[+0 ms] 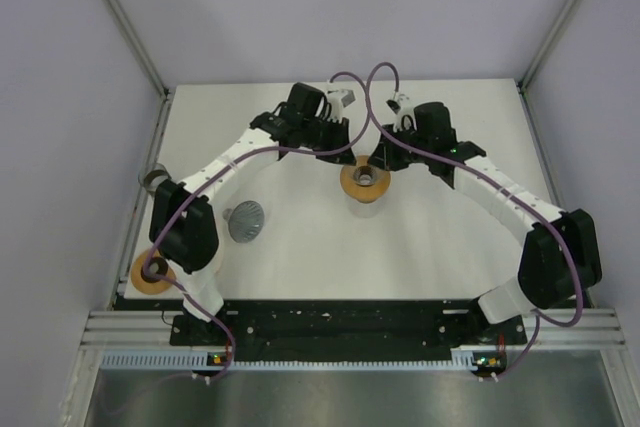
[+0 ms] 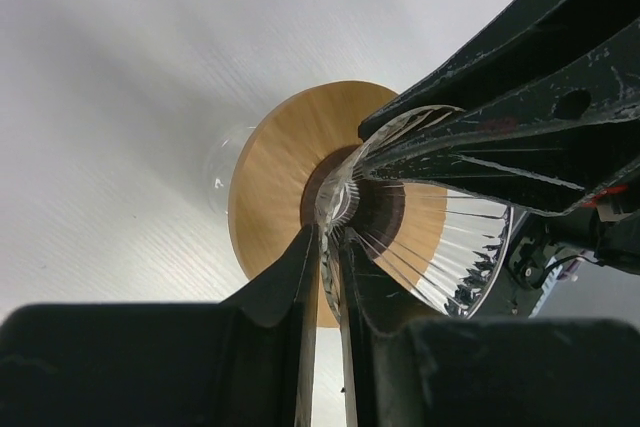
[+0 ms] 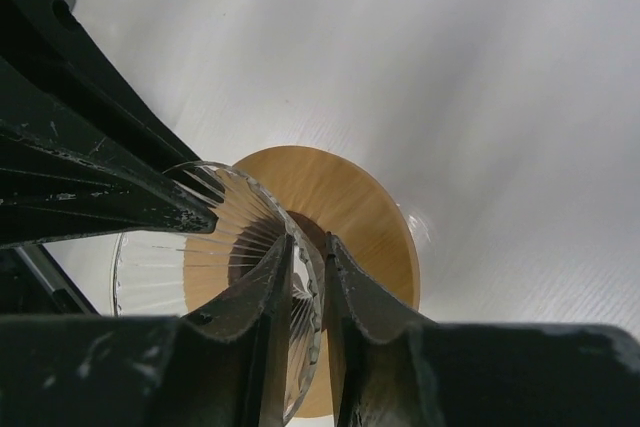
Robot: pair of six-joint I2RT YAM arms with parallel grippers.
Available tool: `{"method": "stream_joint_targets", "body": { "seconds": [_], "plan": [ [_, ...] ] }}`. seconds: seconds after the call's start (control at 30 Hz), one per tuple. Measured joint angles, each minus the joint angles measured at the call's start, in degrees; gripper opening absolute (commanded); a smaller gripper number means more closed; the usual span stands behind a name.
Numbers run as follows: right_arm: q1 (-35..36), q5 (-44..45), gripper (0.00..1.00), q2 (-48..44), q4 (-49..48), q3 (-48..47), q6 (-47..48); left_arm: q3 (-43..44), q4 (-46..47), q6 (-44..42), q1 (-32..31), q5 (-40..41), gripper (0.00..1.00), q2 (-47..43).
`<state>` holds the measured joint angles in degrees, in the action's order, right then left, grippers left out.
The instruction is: Place the coffee filter in the dripper
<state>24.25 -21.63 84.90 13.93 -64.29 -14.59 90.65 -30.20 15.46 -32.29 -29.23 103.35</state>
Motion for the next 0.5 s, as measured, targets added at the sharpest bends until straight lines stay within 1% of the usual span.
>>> {"method": "stream_joint_targets", "body": {
  "seconds": [0.07,0.13,0.23,0.4,0.5],
  "plan": [
    [0.09,-0.42,0.24,0.24,0.96,-0.72,0.66,0.76,-0.85,-1.03,-0.09,0.17,0.19,0.35],
    [0.09,-0.59,0.26,0.57,2.12,-1.33,1.22,1.68,-1.57,-1.99,-0.13,0.13,0.21,0.85],
    [0.09,-0.79,0.28,1.11,3.82,-1.86,1.66,2.67,-2.03,-2.95,-0.35,0.2,0.29,1.31],
    [0.13,-0.98,0.37,1.51,6.19,-2.8,2.54,3.39,-4.35,-4.07,-0.48,0.57,0.41,1.46],
    [0.15,-1.27,0.45,1.64,7.63,-3.69,3.13,4.07,-6.16,-4.94,-0.66,1.03,0.48,2.01]
  ]
}}
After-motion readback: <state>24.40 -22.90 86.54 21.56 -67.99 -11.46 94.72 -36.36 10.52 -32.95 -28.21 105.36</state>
